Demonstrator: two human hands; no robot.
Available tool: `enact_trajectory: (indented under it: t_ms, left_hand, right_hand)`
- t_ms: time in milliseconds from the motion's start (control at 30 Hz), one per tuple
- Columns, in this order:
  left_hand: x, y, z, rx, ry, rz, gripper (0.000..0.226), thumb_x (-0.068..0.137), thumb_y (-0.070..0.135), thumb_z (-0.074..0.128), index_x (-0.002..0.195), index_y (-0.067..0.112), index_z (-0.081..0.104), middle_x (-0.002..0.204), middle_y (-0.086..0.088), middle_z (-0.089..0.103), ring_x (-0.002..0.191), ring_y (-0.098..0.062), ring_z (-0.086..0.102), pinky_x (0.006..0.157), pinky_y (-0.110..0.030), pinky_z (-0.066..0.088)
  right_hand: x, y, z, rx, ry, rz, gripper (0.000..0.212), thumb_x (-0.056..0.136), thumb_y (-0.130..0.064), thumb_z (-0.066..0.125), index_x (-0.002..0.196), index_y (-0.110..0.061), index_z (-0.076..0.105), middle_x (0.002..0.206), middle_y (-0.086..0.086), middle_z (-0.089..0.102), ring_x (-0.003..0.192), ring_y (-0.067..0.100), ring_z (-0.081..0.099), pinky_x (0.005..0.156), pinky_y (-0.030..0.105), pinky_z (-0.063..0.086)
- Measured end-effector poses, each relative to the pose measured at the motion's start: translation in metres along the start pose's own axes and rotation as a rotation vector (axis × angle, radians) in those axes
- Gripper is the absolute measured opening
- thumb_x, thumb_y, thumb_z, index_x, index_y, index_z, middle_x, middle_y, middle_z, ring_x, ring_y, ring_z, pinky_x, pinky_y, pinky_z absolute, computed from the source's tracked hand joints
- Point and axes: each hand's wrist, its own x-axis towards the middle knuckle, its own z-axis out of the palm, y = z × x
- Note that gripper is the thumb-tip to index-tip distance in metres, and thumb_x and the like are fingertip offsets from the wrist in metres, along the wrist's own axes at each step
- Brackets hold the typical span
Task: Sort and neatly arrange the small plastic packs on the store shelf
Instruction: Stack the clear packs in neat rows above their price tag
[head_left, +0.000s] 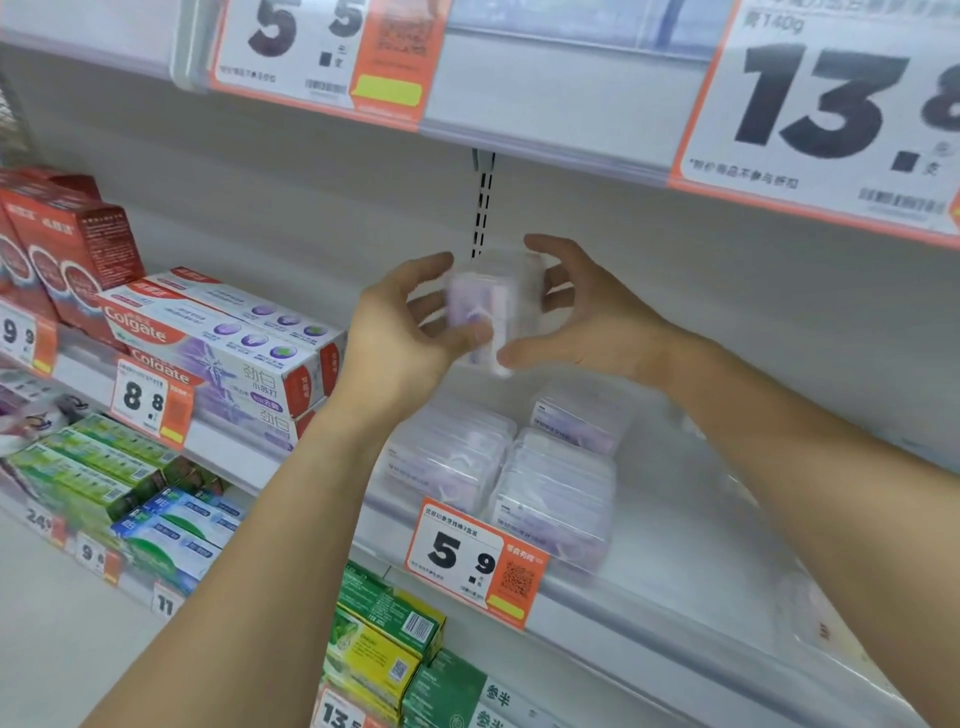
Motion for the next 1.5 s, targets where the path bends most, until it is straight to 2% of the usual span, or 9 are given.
enact_trajectory:
  t_ms: [300, 433, 667, 800, 900, 1033, 1200, 1333, 1500]
  left_hand:
    - [0.003, -0.015, -0.013, 0.238, -0.115, 0.085, 0.028, 0.088, 0.006, 0.067, 0.115, 0.012, 0.072, 0.102, 0.008, 0.073, 0.095, -0.001, 0.067, 0.086, -0.011, 0.049]
    - [0.004, -0.023, -0.01, 0.389, -0.13, 0.065, 0.032, 0.084, 0.005, 0.072, 0.113, 0.019, 0.073, 0.108, 0.008, 0.07, 0.1, 0.0, 0.062, 0.081, 0.004, 0.039]
    - [0.006, -0.037, -0.013, 0.524, -0.273, 0.014, 0.025, 0.095, 0.016, 0.058, 0.116, 0.021, 0.071, 0.134, 0.001, 0.056, 0.121, -0.013, 0.055, 0.104, -0.024, 0.04]
    - [0.003, -0.037, -0.013, 0.525, -0.37, -0.09, 0.021, 0.096, 0.033, 0.056, 0.109, 0.026, 0.072, 0.111, 0.01, 0.07, 0.102, -0.007, 0.064, 0.094, -0.029, 0.05]
    - [0.004, -0.034, -0.012, 0.56, -0.396, -0.117, 0.022, 0.093, 0.04, 0.057, 0.108, 0.031, 0.07, 0.108, 0.008, 0.069, 0.098, -0.011, 0.065, 0.091, -0.031, 0.052]
    - [0.003, -0.03, -0.01, 0.641, -0.407, -0.138, 0.027, 0.088, 0.045, 0.063, 0.112, 0.033, 0.066, 0.112, 0.002, 0.063, 0.093, -0.017, 0.064, 0.078, -0.027, 0.05]
    - [0.001, -0.025, -0.004, 0.663, -0.396, -0.148, 0.022, 0.087, 0.041, 0.066, 0.106, 0.031, 0.063, 0.108, -0.001, 0.063, 0.089, -0.019, 0.064, 0.067, -0.023, 0.047]
    - [0.0, -0.023, -0.006, 0.664, -0.397, -0.173, 0.021, 0.087, 0.04, 0.066, 0.104, 0.029, 0.06, 0.105, -0.003, 0.061, 0.088, -0.022, 0.064, 0.066, -0.023, 0.047]
    - [-0.002, -0.025, -0.007, 0.626, -0.398, -0.261, 0.049, 0.089, 0.043, 0.062, 0.134, 0.027, 0.048, 0.12, 0.001, 0.057, 0.099, -0.019, 0.058, 0.078, -0.027, 0.042]
  right_hand:
    - [0.003, -0.004, 0.005, 0.0, -0.03, 0.152, 0.072, 0.072, -0.056, 0.079, 0.128, -0.03, 0.042, 0.109, -0.005, 0.064, 0.097, 0.011, 0.066, 0.088, 0.032, 0.052]
    - [0.001, 0.001, 0.007, -0.124, -0.056, 0.084, 0.082, 0.072, -0.042, 0.083, 0.141, -0.039, 0.038, 0.103, -0.006, 0.055, 0.085, 0.008, 0.06, 0.082, 0.024, 0.049]
    - [-0.001, 0.018, 0.012, -0.368, -0.198, 0.096, 0.055, 0.068, -0.038, 0.08, 0.118, -0.043, 0.06, 0.107, -0.004, 0.059, 0.092, 0.012, 0.062, 0.092, 0.03, 0.051]
    - [-0.01, 0.02, 0.006, -0.471, -0.282, 0.154, 0.049, 0.072, -0.07, 0.065, 0.117, -0.051, 0.06, 0.126, -0.011, 0.056, 0.121, 0.011, 0.052, 0.104, 0.031, 0.041]
    - [-0.02, 0.028, -0.002, -0.423, -0.133, 0.139, 0.046, 0.082, -0.067, 0.057, 0.123, -0.047, 0.059, 0.137, -0.004, 0.049, 0.129, 0.016, 0.045, 0.111, 0.03, 0.033]
    - [-0.042, 0.048, -0.013, -0.51, -0.07, 0.234, 0.06, 0.087, -0.056, 0.062, 0.141, -0.037, 0.044, 0.138, 0.007, 0.045, 0.129, 0.024, 0.047, 0.104, 0.026, 0.035]
    - [-0.057, 0.055, -0.005, -0.194, -0.009, 0.325, 0.048, 0.079, -0.049, 0.076, 0.122, -0.03, 0.063, 0.128, 0.0, 0.058, 0.1, 0.01, 0.056, 0.095, 0.037, 0.054]
    - [-0.068, 0.05, 0.004, 0.055, 0.033, 0.386, 0.049, 0.074, -0.04, 0.084, 0.118, -0.031, 0.065, 0.126, -0.002, 0.052, 0.103, 0.012, 0.062, 0.071, 0.03, 0.06]
    - [-0.082, 0.055, 0.014, 0.143, 0.164, 0.496, 0.095, 0.065, -0.051, 0.086, 0.143, -0.027, 0.037, 0.133, 0.002, 0.048, 0.113, 0.018, 0.059, 0.096, 0.039, 0.054]
